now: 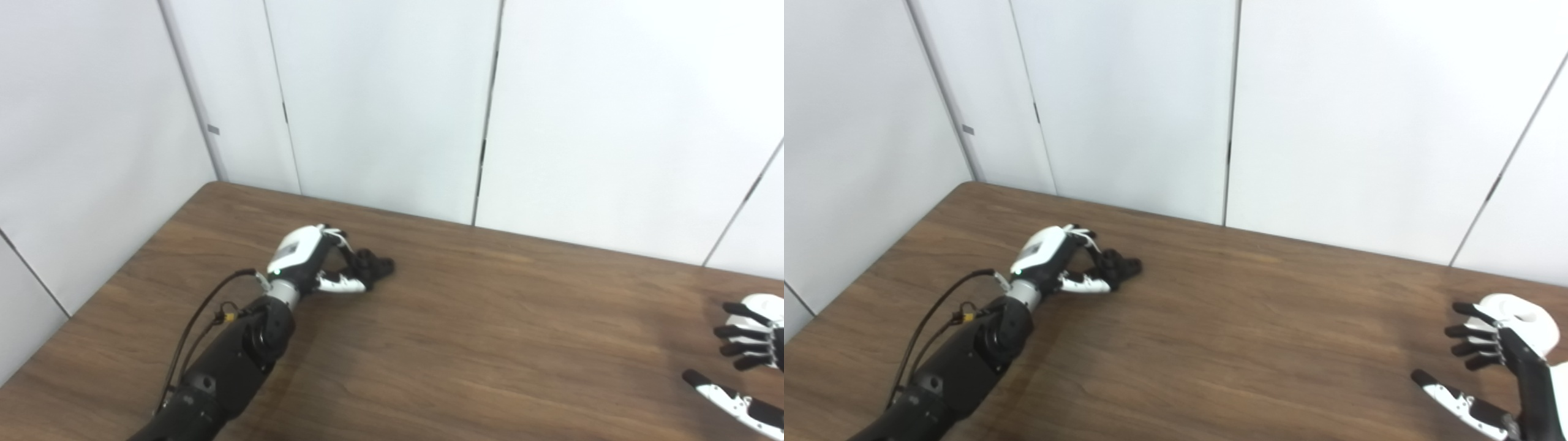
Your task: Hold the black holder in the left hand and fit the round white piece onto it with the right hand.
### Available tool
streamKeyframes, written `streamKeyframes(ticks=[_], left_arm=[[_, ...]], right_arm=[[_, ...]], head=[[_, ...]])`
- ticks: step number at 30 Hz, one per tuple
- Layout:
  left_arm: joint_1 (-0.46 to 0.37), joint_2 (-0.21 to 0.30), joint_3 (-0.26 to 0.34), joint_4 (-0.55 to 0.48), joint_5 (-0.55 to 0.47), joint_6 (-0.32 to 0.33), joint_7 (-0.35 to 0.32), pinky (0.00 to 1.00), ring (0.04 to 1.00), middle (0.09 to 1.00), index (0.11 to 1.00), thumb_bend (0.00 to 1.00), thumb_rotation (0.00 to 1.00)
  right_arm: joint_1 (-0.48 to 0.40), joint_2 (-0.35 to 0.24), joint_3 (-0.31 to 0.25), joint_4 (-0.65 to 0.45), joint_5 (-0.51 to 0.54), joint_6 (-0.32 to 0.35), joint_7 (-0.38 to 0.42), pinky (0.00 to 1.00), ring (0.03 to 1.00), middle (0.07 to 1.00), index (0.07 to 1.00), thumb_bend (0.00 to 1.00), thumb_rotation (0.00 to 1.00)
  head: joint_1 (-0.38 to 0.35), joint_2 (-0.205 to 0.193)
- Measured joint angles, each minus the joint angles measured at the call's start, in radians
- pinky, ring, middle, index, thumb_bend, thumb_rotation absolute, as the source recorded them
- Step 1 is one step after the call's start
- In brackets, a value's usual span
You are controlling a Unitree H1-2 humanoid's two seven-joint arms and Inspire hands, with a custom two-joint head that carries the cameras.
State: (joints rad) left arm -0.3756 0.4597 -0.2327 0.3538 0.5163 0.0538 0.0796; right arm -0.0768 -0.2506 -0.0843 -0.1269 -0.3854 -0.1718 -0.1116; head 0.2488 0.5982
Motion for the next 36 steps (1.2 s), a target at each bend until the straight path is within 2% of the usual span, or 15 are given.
streamKeyframes(ticks=[2,9,14,24,29,33,36], left_arm=[[0.006,-0.013,-0.025,-0.027,0.0,-0.024,-0.021,0.96,0.978,0.885,0.482,0.52,0.07],[0.008,-0.038,-0.113,-0.129,0.01,-0.047,-0.132,0.94,0.979,0.898,0.483,0.52,0.07],[0.006,-0.069,-0.166,-0.161,0.037,-0.086,-0.166,0.92,0.977,0.901,0.484,0.52,0.07],[-0.032,-0.144,-0.261,-0.112,0.074,-0.192,-0.161,0.93,0.969,0.898,0.485,0.52,0.07],[-0.059,-0.165,-0.285,-0.061,0.098,-0.234,-0.137,0.89,0.957,0.889,0.485,0.52,0.07],[-0.077,-0.167,-0.306,-0.015,0.135,-0.267,-0.09,0.87,0.948,0.884,0.485,0.52,0.07],[-0.087,-0.167,-0.315,0.005,0.154,-0.278,-0.073,0.87,0.94,0.878,0.485,0.52,0.07]], right_arm=[[-0.004,0.002,0.001,-0.005,-0.003,0.007,0.0,0.45,0.535,0.61,0.719,0.56,0.0],[-0.008,0.005,0.01,-0.008,-0.05,0.014,-0.001,0.45,0.549,0.622,0.725,0.56,0.0],[-0.015,0.005,0.011,0.001,-0.07,0.015,-0.004,0.46,0.555,0.626,0.732,0.56,0.01],[-0.019,0.007,0.015,0.017,-0.109,0.015,-0.015,0.46,0.569,0.639,0.74,0.53,0.12],[-0.021,0.023,0.017,-0.005,-0.126,0.023,-0.015,0.46,0.564,0.641,0.742,0.52,0.1],[-0.022,0.032,0.019,-0.009,-0.135,0.025,-0.015,0.46,0.559,0.633,0.738,0.52,0.08],[-0.023,0.034,0.02,-0.025,-0.144,0.034,-0.014,0.46,0.561,0.633,0.728,0.53,0.09]], head=[[-0.012,0.003],[-0.063,0.015],[-0.118,0.029],[-0.196,0.049],[-0.233,0.057],[-0.29,0.061],[-0.385,0.06]])
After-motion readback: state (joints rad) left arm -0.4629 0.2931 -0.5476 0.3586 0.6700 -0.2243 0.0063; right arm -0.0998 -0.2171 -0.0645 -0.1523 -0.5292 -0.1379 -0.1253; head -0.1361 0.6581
